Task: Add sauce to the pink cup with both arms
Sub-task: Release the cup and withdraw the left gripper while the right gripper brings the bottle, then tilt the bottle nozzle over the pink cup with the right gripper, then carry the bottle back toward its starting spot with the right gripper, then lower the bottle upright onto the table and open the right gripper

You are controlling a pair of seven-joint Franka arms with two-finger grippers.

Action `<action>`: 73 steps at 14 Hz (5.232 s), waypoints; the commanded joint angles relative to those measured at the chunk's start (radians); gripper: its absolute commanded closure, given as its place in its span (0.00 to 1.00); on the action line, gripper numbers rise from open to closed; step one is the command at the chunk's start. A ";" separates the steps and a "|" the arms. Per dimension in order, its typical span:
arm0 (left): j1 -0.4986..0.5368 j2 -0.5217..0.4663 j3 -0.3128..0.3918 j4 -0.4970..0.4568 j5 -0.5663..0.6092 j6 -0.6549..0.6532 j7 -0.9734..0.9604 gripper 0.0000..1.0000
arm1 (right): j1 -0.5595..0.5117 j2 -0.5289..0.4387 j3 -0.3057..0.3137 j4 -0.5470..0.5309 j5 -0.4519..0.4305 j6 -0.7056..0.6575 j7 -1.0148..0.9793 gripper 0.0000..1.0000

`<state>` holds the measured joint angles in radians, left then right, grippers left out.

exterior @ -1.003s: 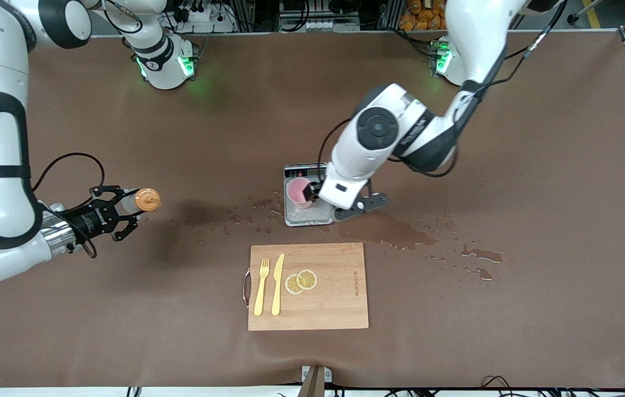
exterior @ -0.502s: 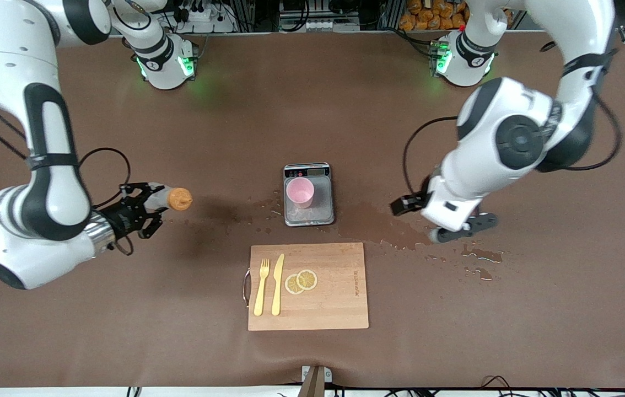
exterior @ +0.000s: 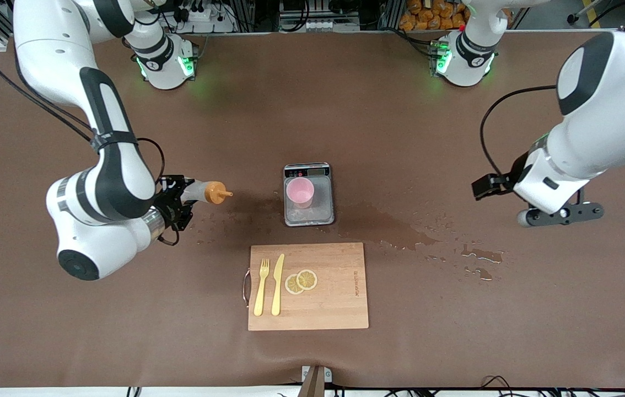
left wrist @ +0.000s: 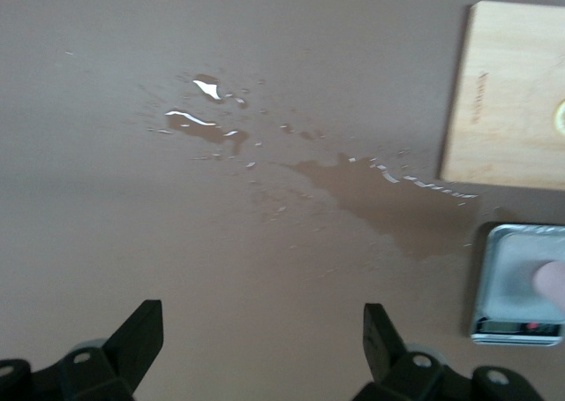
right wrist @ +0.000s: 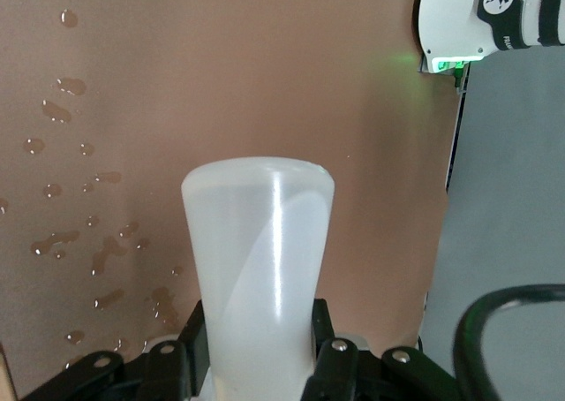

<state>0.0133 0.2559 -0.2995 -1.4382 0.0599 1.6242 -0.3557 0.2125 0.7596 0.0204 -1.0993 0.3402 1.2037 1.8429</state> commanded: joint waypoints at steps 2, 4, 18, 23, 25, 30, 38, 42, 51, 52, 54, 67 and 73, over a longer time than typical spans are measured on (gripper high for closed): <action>-0.009 -0.117 0.009 -0.080 0.041 -0.035 0.066 0.00 | 0.073 -0.016 -0.010 0.006 -0.065 -0.019 0.113 0.52; -0.068 -0.205 0.081 -0.149 0.037 -0.035 0.116 0.00 | 0.114 -0.016 -0.010 0.007 -0.099 -0.019 0.176 0.53; -0.138 -0.317 0.244 -0.100 -0.048 -0.239 0.254 0.00 | 0.278 0.000 -0.011 0.007 -0.271 -0.053 0.381 0.54; -0.138 -0.317 0.246 -0.094 -0.058 -0.227 0.233 0.00 | 0.303 0.017 -0.010 0.006 -0.342 -0.069 0.381 0.54; -0.138 -0.314 0.246 -0.096 -0.066 -0.178 0.230 0.00 | 0.307 0.021 -0.010 0.006 -0.360 -0.069 0.381 0.54; -0.127 -0.313 0.255 -0.096 -0.077 -0.178 0.251 0.00 | 0.304 0.021 -0.010 0.006 -0.360 -0.064 0.381 0.69; -0.116 -0.310 0.255 -0.096 -0.077 -0.178 0.250 0.00 | 0.239 0.000 0.000 0.004 -0.288 -0.061 0.270 0.65; -0.116 -0.310 0.255 -0.096 -0.078 -0.178 0.251 0.00 | 0.098 -0.046 0.001 0.004 -0.143 -0.069 0.101 0.63; -0.118 -0.308 0.261 -0.091 -0.069 -0.176 0.250 0.00 | -0.175 -0.074 0.000 -0.001 0.062 -0.121 -0.292 0.62; -0.119 -0.307 0.261 -0.093 -0.068 -0.176 0.248 0.00 | -0.221 -0.072 0.000 -0.002 0.097 -0.139 -0.354 0.62; -0.116 -0.307 0.263 -0.091 -0.065 -0.175 0.248 0.00 | -0.307 -0.065 -0.003 -0.008 0.161 -0.170 -0.474 0.62; -0.118 -0.300 0.263 -0.059 -0.065 -0.176 0.302 0.00 | -0.650 0.121 -0.005 -0.068 0.237 -0.182 -1.129 0.54; -0.119 -0.300 0.263 -0.059 -0.065 -0.176 0.288 0.00 | -0.709 0.224 -0.005 -0.108 0.266 -0.176 -1.284 0.54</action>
<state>-0.1068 -0.0519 -0.0363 -1.5182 -0.0017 1.4513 -0.0719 -0.4585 0.9583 -0.0008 -1.2011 0.5634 1.0438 0.5978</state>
